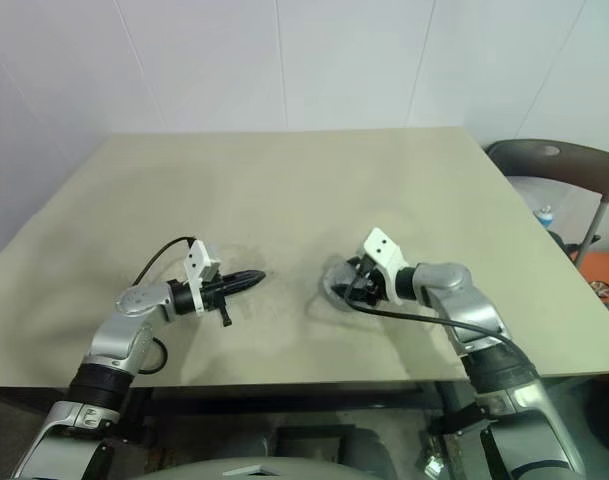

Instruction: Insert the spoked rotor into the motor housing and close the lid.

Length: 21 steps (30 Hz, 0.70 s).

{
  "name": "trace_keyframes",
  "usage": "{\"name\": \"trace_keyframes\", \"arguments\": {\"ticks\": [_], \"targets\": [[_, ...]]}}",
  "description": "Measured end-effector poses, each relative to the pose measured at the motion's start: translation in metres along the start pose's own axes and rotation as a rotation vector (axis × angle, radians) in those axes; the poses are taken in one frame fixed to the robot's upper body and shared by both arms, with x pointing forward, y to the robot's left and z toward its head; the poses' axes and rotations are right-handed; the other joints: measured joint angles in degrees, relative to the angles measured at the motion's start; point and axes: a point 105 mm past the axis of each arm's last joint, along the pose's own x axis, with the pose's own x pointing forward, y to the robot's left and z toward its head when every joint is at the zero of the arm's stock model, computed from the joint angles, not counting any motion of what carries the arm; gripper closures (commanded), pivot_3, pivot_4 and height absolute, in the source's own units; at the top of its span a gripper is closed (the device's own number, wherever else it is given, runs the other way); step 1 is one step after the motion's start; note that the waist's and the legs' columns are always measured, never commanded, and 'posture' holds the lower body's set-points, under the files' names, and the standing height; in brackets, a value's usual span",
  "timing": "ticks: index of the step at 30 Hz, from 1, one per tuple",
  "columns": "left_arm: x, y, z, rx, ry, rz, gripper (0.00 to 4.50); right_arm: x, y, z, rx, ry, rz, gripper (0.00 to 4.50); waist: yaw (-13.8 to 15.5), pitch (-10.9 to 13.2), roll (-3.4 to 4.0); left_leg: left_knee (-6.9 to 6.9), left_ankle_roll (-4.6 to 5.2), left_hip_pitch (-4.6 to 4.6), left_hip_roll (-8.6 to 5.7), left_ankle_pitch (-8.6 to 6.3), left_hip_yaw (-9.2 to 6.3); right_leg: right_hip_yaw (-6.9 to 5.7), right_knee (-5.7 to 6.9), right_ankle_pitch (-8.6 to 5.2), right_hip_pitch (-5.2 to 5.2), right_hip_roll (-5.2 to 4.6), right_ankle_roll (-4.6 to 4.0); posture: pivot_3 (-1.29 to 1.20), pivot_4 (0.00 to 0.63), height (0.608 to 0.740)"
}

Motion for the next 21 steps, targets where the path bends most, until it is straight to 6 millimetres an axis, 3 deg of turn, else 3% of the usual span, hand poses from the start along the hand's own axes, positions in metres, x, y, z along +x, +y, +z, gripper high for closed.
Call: {"name": "trace_keyframes", "arguments": {"ticks": [7, 13, 21], "targets": [[0.002, -0.002, 0.0, -0.004, -0.004, -0.006, 4.5, -0.001, -0.004, -0.005, 0.01, -0.037, -0.019, 1.29, -0.05, -0.06, -0.03, 0.02, 0.0, 0.05, 0.0, 0.0, 0.0, -0.01, 0.01, 0.0, 0.06, 0.01, 0.0, 0.0, 0.0, 0.74], [0.003, -0.003, -0.001, -0.004, 0.0, -0.014, 4.5, 0.009, -0.01, -0.004, 0.027, -0.092, -0.07, 1.29, -0.52, -0.08, -0.09, 0.18, -0.04, 0.39, 0.05, 0.02, 0.02, 0.01, 0.05, -0.08, 0.4, 0.09, -0.23, 0.0, 0.0, 0.74], [0.004, -0.004, -0.002, -0.003, 0.007, -0.02, 4.5, 0.008, -0.017, -0.005, 0.04, -0.047, -0.079, 1.29, -0.12, -0.04, -0.06, 0.2, -0.03, 0.88, 0.08, 0.02, 0.01, -0.02, 0.02, -0.16, 0.81, 0.08, -0.12, 0.0, 0.0, 0.74]]}}
